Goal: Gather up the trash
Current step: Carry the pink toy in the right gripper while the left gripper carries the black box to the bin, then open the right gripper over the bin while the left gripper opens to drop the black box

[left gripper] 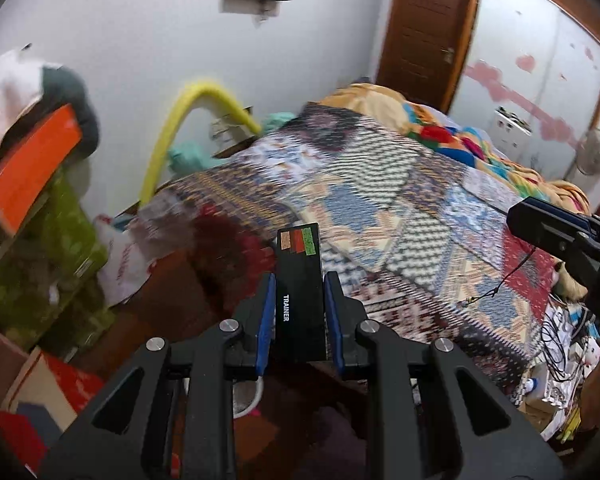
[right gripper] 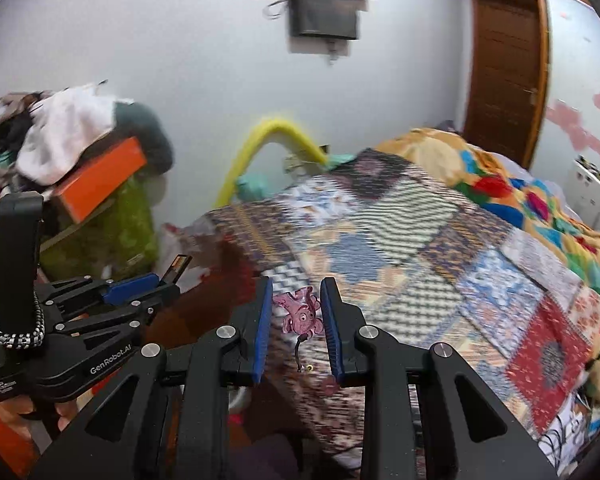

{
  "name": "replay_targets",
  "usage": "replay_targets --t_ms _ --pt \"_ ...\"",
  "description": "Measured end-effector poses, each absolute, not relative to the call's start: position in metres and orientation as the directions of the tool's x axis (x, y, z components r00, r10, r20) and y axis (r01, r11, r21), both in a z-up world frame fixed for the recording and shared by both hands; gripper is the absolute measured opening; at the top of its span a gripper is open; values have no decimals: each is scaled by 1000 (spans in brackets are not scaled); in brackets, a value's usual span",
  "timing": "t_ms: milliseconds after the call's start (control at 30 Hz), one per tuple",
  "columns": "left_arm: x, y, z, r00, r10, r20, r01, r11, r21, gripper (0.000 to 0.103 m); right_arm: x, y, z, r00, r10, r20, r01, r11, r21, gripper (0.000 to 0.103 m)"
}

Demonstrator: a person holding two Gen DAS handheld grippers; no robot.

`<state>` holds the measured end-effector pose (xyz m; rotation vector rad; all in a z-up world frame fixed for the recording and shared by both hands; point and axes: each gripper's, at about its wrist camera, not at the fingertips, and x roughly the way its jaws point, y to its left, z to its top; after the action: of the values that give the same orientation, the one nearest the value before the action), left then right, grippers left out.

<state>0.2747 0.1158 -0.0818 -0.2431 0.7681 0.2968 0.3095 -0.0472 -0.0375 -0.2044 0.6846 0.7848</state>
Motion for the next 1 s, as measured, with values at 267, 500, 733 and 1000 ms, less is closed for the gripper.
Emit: replay_targets --t_ms 267,500,733,1000 --pt "219 179 -103 625 249 -740 -482 869 -114 23 277 22 -59 383 637 -668 -802 588 101 22" --pt "196 219 -136 573 253 -780 -550 824 -137 23 262 74 -95 263 623 -737 -846 516 134 22" --pt "195 251 -191 499 213 -840 -594 790 -153 23 258 121 -154 131 549 -826 -865 469 175 22" --pt "202 271 -247 427 132 -894 -620 763 -183 23 272 164 -210 20 457 -889 -857 466 220 23"
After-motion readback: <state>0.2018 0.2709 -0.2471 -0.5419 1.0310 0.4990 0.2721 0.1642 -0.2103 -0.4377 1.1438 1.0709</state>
